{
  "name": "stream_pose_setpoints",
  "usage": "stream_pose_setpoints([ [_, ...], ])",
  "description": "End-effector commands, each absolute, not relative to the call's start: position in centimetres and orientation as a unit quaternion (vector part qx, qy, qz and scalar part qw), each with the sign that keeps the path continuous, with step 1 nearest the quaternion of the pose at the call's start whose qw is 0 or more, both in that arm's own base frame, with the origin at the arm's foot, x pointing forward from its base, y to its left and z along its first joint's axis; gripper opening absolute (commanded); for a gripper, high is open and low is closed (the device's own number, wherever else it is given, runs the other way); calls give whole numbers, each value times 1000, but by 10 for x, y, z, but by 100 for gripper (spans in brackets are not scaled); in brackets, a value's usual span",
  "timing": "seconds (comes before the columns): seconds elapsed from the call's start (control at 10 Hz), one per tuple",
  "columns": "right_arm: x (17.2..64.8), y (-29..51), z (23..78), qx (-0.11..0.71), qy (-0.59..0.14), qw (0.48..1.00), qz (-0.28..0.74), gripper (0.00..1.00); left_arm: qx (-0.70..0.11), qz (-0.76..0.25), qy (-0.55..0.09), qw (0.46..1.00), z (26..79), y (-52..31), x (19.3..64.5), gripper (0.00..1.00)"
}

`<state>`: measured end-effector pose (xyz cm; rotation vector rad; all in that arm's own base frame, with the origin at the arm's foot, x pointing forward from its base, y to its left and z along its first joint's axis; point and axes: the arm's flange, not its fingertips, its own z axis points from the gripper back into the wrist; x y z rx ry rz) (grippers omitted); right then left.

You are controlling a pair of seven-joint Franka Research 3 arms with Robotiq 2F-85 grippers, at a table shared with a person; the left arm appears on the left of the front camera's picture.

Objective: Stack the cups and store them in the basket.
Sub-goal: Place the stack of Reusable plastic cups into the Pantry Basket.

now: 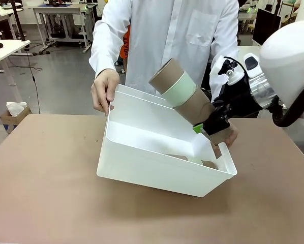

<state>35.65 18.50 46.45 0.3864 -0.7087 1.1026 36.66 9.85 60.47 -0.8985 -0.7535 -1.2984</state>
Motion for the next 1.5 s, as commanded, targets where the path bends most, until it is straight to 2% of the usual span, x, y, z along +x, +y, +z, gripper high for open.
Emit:
stream_pose_setpoints([
  [0.0,389,206,468,152,-310,769,538,84,-399,-566,-332,640,609,97,366,100],
  [0.4,411,245,453,120,-257,754,592,84,-399,-566,-332,640,609,97,366,100],
  [1.4,427,291,392,91,-221,750,617,84,-399,-566,-332,640,609,97,366,100],
])
